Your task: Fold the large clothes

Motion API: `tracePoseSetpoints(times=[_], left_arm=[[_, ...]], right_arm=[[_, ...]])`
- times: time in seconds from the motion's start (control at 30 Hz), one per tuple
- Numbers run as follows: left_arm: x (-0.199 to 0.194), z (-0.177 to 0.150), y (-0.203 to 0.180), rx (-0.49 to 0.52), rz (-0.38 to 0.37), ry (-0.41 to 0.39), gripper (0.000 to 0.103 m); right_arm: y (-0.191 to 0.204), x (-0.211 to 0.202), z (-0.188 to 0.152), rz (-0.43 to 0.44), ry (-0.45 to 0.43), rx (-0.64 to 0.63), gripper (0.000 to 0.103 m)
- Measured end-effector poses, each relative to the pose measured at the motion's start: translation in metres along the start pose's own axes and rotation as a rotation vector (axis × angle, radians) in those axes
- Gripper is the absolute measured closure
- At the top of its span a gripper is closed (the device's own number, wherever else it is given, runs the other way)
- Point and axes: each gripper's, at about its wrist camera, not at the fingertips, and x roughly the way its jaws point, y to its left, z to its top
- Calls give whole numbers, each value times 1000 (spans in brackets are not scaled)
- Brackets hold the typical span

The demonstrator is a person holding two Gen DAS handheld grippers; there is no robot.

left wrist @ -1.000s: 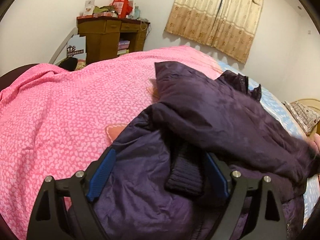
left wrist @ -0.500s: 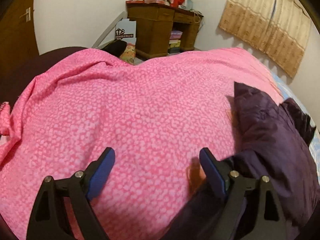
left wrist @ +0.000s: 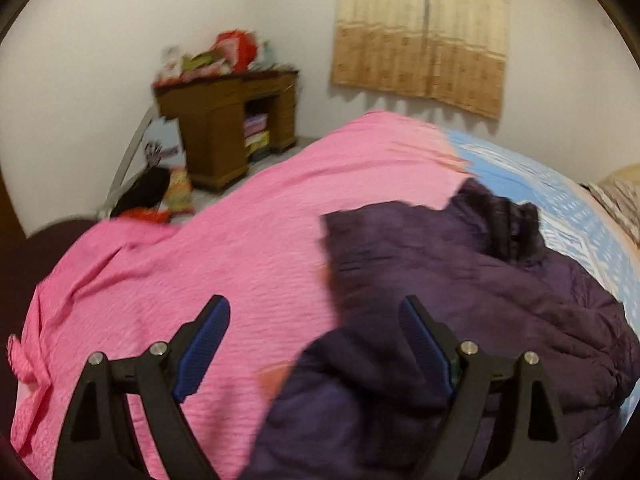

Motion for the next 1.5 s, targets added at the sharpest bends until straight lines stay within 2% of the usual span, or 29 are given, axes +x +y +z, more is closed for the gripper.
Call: tracePoseSetpoints(times=[0.07, 0.13, 0.2, 0.23, 0.27, 0.3, 0.33, 0.4, 0.63, 0.73, 0.77, 0.83, 0.9, 0.97, 1.1, 1.17, 1.23, 1.33, 1.4, 1.43, 1.5], left_arm=[[7, 5, -17, 4, 7, 15, 14], [30, 11, -22, -39, 56, 77, 13], [54, 9, -20, -71, 117, 151, 11], [67, 6, -16, -80, 149, 177, 5], [74, 2, -14, -81, 172, 173, 0], [81, -1, -15, -78, 194, 160, 0], [87, -3, -12, -89, 187, 184, 0], [91, -2, -8, -113, 176, 199, 0], [100, -5, -4, -141, 143, 234, 0], [91, -2, 12, -167, 29, 262, 0], [81, -1, 17, -151, -2, 244, 0], [45, -3, 33, -104, -42, 152, 0], [13, -11, 44, -60, -61, 83, 0], [-10, -25, 56, -34, -79, 54, 0], [-23, -47, 68, -47, -101, 106, 0], [-25, -48, 58, -43, -147, 146, 0], [-30, -34, 46, -18, -176, 143, 0], [-39, 8, 13, 74, -205, 68, 0], [-36, 36, -6, 120, -210, 58, 0], [-33, 61, -21, 145, -220, 43, 0], [-27, 91, -34, 153, -253, 25, 0]], right_arm=[[15, 8, 5, 0, 2, -69, 39], [25, 32, 8, -14, 58, -113, 39], [17, 76, 3, -59, 209, -79, 39], [7, 99, -4, -82, 270, -36, 39], [4, 110, -8, -106, 269, -43, 39], [11, 116, -12, -151, 222, -127, 39], [17, 122, -14, -179, 214, -180, 38], [21, 135, -13, -217, 218, -201, 37], [10, 145, -4, -185, 222, -156, 34], [10, 132, -2, -177, 230, -159, 34], [10, 117, -3, -172, 213, -155, 34], [7, 68, -6, -97, 148, -128, 33], [1, 26, -15, -43, 108, -116, 24], [-3, -15, -30, -40, 70, -138, 21], [-10, -50, -54, -65, 77, -137, 21], [-11, -55, -58, -56, 100, -114, 21], [-5, -55, -49, -18, 130, -110, 21], [7, -56, -19, 35, 104, -97, 21], [21, -47, 20, 55, 98, -88, 21], [27, -42, 33, 66, 100, -92, 21], [42, -17, 72, 113, 136, -96, 21]])
